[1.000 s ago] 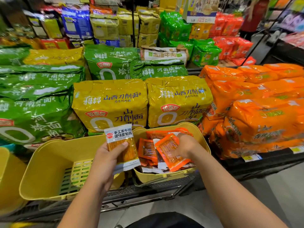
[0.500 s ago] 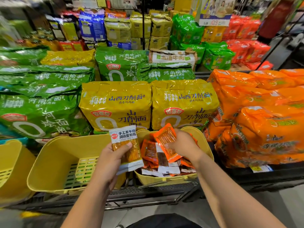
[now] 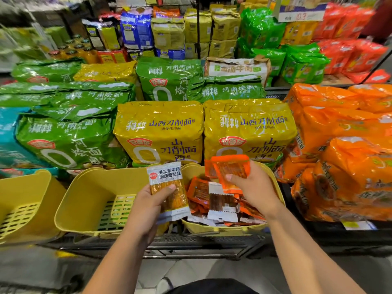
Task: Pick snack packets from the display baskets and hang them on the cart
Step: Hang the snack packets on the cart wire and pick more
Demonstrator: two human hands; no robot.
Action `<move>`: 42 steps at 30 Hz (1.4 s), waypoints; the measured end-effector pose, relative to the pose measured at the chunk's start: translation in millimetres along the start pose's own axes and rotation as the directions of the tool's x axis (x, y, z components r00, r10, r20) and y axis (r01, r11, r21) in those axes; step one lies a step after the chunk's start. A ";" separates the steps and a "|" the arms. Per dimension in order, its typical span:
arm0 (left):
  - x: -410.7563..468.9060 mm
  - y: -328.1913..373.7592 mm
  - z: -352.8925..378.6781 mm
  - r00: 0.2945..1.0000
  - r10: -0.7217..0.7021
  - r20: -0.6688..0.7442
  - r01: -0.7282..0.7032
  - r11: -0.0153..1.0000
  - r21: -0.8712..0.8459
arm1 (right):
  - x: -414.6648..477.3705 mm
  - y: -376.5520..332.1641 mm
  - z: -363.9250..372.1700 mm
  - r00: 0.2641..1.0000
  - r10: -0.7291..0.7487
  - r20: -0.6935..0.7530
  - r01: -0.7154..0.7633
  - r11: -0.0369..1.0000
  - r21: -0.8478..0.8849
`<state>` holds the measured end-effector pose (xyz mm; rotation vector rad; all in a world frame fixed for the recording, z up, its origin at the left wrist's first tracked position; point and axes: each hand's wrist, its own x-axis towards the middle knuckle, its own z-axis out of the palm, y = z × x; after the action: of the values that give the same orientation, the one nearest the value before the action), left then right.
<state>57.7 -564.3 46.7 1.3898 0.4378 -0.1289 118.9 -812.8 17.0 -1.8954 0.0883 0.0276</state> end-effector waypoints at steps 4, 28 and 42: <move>-13.3 -5.9 3.2 0.995 0.003 -0.102 -0.008 0.999 -0.050 | -21.3 -18.3 -16.1 0.996 -0.060 0.067 0.038 0.957 0.288; -183.8 -46.1 -138.3 0.778 -0.030 -0.628 -0.221 0.922 -0.318 | -132.6 -67.2 162.0 0.693 0.111 0.712 -0.576 0.679 0.456; -321.8 -81.3 -368.5 0.602 -0.057 -0.796 -0.344 0.882 -0.323 | -303.7 -135.5 383.2 0.588 0.142 0.796 -0.456 0.872 0.181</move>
<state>-346.0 -276.4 49.4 0.9368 1.0224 0.7434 -164.2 -392.4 41.4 -1.3218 -0.1586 1.0002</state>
